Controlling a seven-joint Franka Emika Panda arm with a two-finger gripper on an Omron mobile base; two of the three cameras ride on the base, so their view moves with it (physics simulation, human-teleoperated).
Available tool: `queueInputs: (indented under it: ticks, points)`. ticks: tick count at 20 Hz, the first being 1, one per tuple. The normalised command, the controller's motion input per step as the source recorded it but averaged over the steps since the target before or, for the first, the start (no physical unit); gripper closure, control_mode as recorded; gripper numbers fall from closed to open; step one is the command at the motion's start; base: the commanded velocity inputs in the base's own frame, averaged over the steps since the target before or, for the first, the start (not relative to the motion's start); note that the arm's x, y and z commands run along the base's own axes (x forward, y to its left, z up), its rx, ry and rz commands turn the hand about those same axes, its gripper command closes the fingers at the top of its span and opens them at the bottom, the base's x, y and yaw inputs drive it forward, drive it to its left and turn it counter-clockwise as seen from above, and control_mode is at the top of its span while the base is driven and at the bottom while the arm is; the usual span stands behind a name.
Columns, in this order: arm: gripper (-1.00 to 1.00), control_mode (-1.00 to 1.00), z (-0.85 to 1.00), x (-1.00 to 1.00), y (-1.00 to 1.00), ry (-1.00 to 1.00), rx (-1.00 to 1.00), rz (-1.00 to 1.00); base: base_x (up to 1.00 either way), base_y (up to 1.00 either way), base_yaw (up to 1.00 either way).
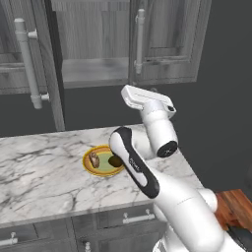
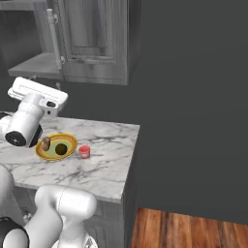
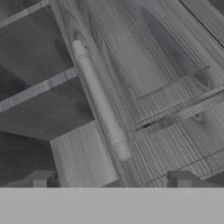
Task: Pick the avocado and bread from the counter and place them on the plate. Then pick the jam from the cabinet and place it next to the plate. Lastly close the cabinet door.
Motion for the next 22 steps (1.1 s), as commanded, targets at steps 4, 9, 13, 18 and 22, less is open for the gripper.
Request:
queueInputs:
  ticks: [4,9,13,18,22]
  points:
    - [-1.00,-1.00,1.00,-0.98,0.00,0.31,-0.07,0.00,0.00,0.00,0.00]
    - [-1.00,-1.00,0.73,-0.99,0.04,0.52,-0.19,-0.02,0.00,0.00,0.00]
    - [-1.00,-1.00,0.41,-0.98,0.23,0.63,-0.24,-0.09,0.00,0.00,0.00]
    - [-1.00,-1.00,0.27,-1.00,0.08,0.60,-0.23,-0.11,0.00,0.00,0.00]
    - [-1.00,-1.00,-0.02,-1.00,0.10,0.22,-0.14,-0.09,0.00,0.00,0.00]
